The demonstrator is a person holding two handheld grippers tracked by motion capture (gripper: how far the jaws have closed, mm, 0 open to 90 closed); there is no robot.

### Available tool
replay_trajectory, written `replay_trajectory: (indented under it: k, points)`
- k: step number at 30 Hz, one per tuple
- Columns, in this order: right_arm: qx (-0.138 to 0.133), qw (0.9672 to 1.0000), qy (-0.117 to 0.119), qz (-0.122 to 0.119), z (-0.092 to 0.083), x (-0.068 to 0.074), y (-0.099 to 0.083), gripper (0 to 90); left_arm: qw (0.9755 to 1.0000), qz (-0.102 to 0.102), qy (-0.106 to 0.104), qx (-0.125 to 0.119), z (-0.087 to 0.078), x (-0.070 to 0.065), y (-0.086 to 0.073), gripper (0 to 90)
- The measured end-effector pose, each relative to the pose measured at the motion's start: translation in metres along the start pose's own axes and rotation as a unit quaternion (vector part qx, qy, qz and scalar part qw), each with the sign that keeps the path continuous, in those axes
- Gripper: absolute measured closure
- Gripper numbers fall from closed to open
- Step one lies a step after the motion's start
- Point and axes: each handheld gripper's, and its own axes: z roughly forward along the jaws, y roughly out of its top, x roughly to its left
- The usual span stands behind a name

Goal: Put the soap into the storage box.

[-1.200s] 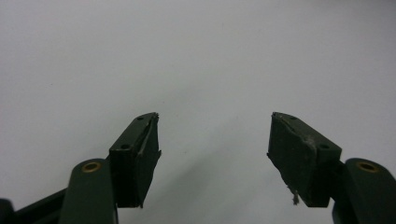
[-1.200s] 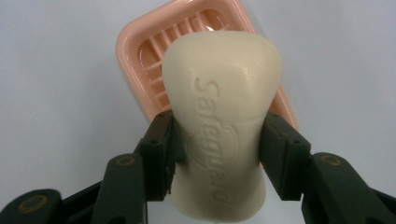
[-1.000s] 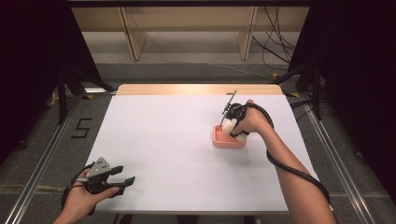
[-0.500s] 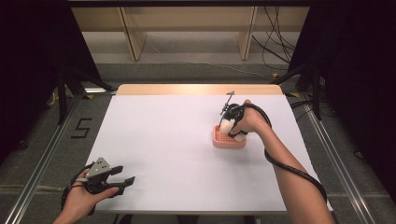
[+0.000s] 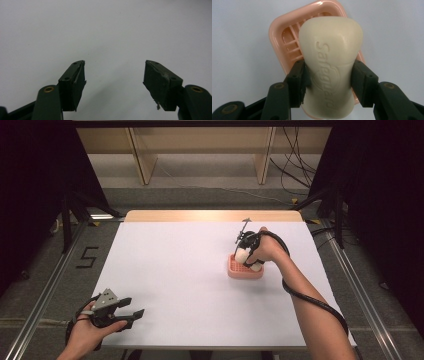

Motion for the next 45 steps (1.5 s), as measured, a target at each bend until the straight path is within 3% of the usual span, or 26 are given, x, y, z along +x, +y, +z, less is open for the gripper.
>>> replay_trajectory:
  k: [3, 6, 9, 11, 16, 18, 19, 25, 31, 34, 40, 41, 43, 45]
  points:
    - [-0.005, 1.0000, 0.000, -0.006, 0.002, -0.002, 0.000, 50.7, 0.9999, -0.010, 0.000, -0.006, 0.001, -0.001, 0.000, 33.2]
    - [-0.005, 0.9999, -0.002, -0.012, 0.002, -0.003, 0.000, 50.7, 0.9999, -0.010, 0.000, -0.006, 0.001, -0.001, 0.000, 33.2]
    - [0.002, 1.0000, -0.004, -0.001, 0.003, -0.001, 0.001, 50.6, 0.9999, -0.010, 0.000, -0.006, 0.001, -0.001, 0.000, 33.2]
    - [-0.005, 0.9998, 0.000, -0.017, 0.004, -0.003, 0.001, 50.6, 0.9999, -0.010, 0.000, -0.006, 0.001, -0.001, 0.000, 33.2]
    - [-0.003, 0.9998, -0.001, -0.018, 0.007, -0.003, 0.001, 50.6, 1.0000, -0.007, 0.001, -0.005, 0.001, -0.001, 0.000, 33.2]
    - [0.001, 1.0000, -0.003, -0.005, 0.007, -0.002, 0.001, 50.6, 1.0000, -0.007, 0.001, -0.005, 0.001, -0.001, 0.000, 33.2]
    - [0.001, 0.9999, -0.002, -0.012, 0.008, -0.003, 0.001, 50.7, 1.0000, -0.008, 0.000, -0.005, 0.001, -0.001, 0.000, 33.2]
    - [0.001, 1.0000, -0.002, -0.006, 0.009, -0.002, 0.001, 50.6, 0.9999, -0.013, 0.002, -0.009, 0.001, -0.002, -0.001, 33.2]
    - [0.001, 0.9999, 0.005, -0.014, 0.012, -0.003, 0.001, 50.6, 1.0000, 0.002, 0.004, -0.004, 0.001, 0.001, 0.000, 33.2]
    - [0.000, 0.9999, 0.003, -0.014, 0.012, -0.003, 0.001, 50.6, 0.9999, -0.011, 0.002, -0.008, 0.001, -0.001, -0.001, 33.2]
    - [-0.003, 0.9998, 0.000, -0.022, 0.014, -0.005, 0.001, 50.6, 0.9999, -0.012, 0.002, -0.009, 0.001, -0.001, -0.001, 33.1]
    - [0.001, 1.0000, -0.002, -0.002, 0.013, -0.001, 0.002, 50.6, 0.9999, -0.013, 0.002, -0.009, 0.001, -0.001, -0.001, 33.1]
    - [-0.002, 0.9999, 0.000, -0.016, 0.014, -0.003, 0.002, 50.5, 0.9999, -0.009, 0.003, -0.008, 0.001, -0.001, -0.001, 33.2]
    - [0.000, 0.9999, -0.001, -0.011, 0.014, -0.003, 0.002, 50.5, 1.0000, 0.003, 0.001, 0.000, 0.000, 0.001, 0.000, 33.1]
